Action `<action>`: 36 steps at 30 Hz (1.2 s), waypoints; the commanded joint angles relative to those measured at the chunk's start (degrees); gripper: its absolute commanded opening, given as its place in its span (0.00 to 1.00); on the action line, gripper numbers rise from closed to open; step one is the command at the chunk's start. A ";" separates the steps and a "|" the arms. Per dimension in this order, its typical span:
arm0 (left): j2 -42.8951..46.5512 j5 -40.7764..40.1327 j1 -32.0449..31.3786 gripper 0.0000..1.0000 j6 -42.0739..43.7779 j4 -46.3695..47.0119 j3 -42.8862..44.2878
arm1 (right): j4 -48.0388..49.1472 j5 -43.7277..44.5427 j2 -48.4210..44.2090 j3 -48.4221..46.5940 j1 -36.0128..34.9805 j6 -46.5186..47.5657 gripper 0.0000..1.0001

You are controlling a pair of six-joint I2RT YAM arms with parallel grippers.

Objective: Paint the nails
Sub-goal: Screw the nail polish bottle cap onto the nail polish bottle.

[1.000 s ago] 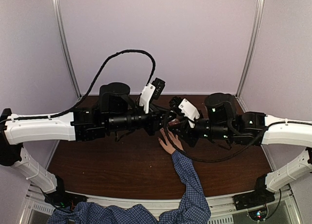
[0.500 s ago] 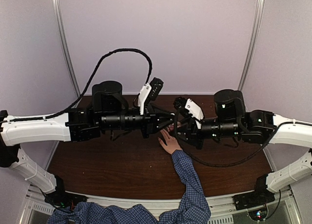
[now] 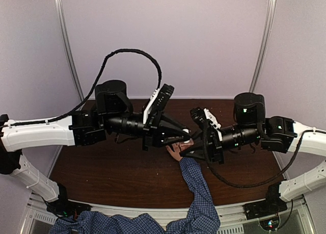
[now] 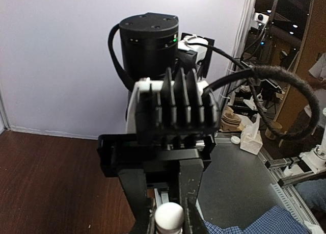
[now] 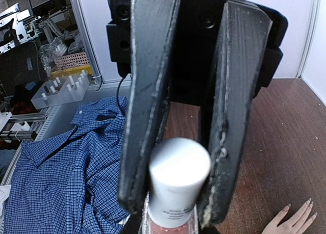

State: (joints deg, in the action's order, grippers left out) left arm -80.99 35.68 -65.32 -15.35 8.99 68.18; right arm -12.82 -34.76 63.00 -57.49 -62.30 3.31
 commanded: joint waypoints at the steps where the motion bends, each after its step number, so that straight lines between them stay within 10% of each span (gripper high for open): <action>1: -2.25 5.53 -0.47 0.04 -1.61 -1.94 1.97 | 8.15 -4.81 0.19 -2.48 -0.54 4.40 0.00; 9: 3.77 -7.90 2.16 0.50 -2.42 -2.46 -0.04 | 6.01 0.97 1.63 -2.03 -0.54 3.99 0.00; 19: 10.94 -32.50 2.65 0.52 -2.71 -8.04 -4.13 | 5.22 17.71 1.23 -0.11 -0.45 -1.35 0.00; 36: 4.25 -29.34 0.89 0.43 -3.98 -6.89 0.28 | 0.23 34.13 6.56 -3.86 -0.50 -6.17 0.00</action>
State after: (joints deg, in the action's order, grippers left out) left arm -75.29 5.39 -63.68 -18.81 -1.48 65.58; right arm -11.57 -4.25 68.73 -58.96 -62.63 -0.93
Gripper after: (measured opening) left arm 0.432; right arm 0.211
